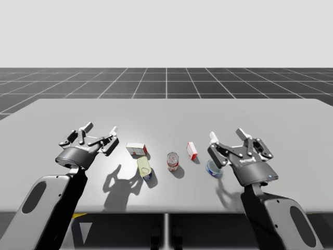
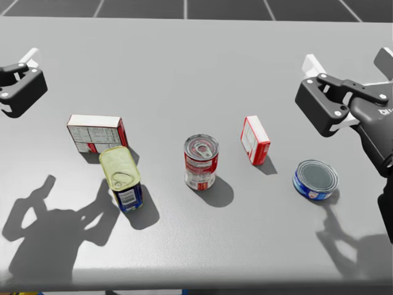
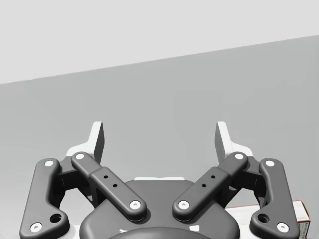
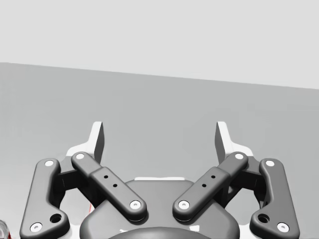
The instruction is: Pick up the tomato soup can and lift it.
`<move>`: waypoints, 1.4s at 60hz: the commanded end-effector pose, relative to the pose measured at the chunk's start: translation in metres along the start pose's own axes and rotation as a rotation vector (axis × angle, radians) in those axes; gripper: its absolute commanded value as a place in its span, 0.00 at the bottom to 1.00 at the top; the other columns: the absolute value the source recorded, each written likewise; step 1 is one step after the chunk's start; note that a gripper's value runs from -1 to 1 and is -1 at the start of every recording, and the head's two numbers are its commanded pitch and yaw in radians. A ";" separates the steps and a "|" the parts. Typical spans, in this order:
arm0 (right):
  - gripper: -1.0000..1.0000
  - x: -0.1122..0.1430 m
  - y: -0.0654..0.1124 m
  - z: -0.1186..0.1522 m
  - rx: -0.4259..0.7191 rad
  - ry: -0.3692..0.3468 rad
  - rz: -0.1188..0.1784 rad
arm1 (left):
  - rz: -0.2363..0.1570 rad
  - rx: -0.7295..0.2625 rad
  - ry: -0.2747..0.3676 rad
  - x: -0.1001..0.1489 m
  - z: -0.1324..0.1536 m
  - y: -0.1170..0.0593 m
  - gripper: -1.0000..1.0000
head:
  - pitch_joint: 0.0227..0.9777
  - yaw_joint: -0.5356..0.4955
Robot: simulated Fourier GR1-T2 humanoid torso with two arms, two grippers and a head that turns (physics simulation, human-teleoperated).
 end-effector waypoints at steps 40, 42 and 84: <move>0.00 -0.068 0.103 0.085 0.258 0.186 -0.014 | 0.035 -0.032 0.013 0.001 0.001 -0.002 0.00 | 0.85 0.49; 0.00 -0.070 0.105 0.083 0.254 0.195 -0.018 | 0.034 -0.031 0.013 0.001 0.001 -0.002 0.00 | 0.85 0.49; 0.00 -0.108 0.152 0.009 0.123 0.276 0.008 | 0.001 -0.022 0.003 -0.001 0.000 -0.003 0.00 | 0.85 0.49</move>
